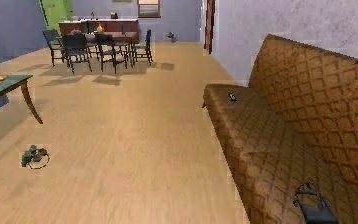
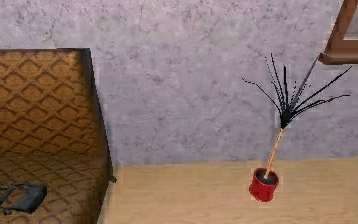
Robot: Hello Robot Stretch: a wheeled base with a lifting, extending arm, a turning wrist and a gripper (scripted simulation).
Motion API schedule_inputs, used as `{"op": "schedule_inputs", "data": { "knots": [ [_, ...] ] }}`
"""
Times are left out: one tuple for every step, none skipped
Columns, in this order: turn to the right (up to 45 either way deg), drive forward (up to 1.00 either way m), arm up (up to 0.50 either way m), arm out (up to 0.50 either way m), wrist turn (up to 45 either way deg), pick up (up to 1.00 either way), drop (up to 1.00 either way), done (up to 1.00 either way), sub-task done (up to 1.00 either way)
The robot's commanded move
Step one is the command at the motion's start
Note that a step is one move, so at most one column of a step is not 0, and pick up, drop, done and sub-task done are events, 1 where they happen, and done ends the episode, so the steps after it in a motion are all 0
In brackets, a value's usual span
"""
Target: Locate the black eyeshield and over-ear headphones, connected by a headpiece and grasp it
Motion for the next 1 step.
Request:
{"op": "schedule_inputs", "data": {
  "knots": [
    [0.0,0.25,0.0,0.0,0.0,0.0,0.0,0.0,0.0]
  ]
}}
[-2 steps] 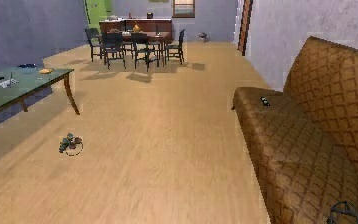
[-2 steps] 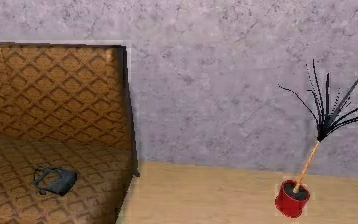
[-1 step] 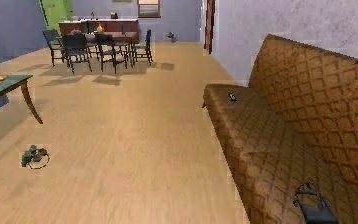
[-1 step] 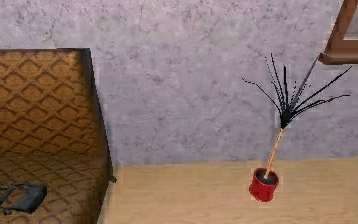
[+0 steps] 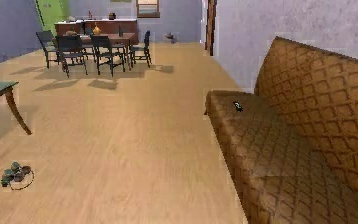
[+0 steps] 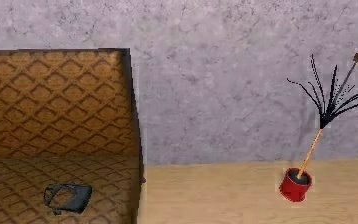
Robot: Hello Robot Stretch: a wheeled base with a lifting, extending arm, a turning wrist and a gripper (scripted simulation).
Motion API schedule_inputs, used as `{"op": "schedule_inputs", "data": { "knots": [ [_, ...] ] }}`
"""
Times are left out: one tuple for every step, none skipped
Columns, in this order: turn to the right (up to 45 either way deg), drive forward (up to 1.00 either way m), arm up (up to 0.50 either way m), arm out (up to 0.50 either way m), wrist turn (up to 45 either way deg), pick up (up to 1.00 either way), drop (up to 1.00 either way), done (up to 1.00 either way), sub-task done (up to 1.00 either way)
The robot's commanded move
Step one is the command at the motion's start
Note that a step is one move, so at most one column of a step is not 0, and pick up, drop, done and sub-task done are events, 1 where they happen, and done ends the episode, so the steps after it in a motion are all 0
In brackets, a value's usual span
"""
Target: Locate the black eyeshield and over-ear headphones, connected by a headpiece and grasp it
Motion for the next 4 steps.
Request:
{"op": "schedule_inputs", "data": {
  "knots": [
    [-33.0,0.0,0.0,0.0,0.0,0.0,0.0,0.0,0.0],
    [0.0,0.0,0.5,0.0,0.0,0.0,0.0,0.0,0.0],
    [0.0,0.0,0.1,0.0,0.0,0.0,0.0,0.0,0.0],
    [0.0,0.0,0.0,0.44,0.0,0.0,0.0,0.0,0.0]
  ]
}}
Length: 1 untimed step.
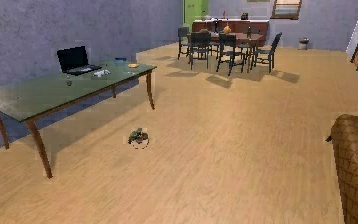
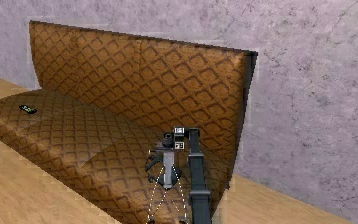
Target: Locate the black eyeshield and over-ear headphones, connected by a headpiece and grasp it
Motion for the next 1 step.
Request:
{"op": "schedule_inputs", "data": {
  "knots": [
    [0.0,0.0,0.0,0.0,45.0,0.0,0.0,0.0,0.0]
  ]
}}
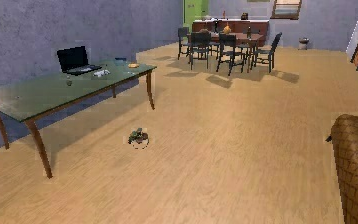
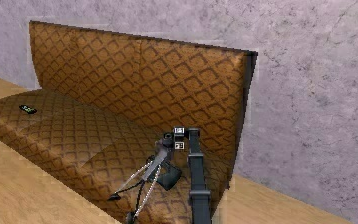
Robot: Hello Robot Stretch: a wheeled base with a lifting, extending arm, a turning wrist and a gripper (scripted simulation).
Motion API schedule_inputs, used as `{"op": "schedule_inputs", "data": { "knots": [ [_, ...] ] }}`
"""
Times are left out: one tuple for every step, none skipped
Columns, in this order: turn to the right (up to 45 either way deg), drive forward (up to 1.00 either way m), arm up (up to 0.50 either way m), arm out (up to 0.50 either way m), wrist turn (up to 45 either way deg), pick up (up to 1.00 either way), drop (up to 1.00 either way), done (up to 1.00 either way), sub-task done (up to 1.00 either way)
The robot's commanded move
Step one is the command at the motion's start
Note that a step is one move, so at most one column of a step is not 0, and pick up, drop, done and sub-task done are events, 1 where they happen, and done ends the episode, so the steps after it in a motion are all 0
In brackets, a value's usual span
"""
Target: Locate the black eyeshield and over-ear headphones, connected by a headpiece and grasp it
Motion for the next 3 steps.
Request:
{"op": "schedule_inputs", "data": {
  "knots": [
    [0.0,0.0,0.0,0.0,45.0,0.0,0.0,0.0,0.0],
    [0.0,0.0,0.0,0.0,45.0,0.0,0.0,0.0,0.0],
    [0.0,0.0,0.0,0.0,33.0,0.0,0.0,0.0,0.0]
  ]
}}
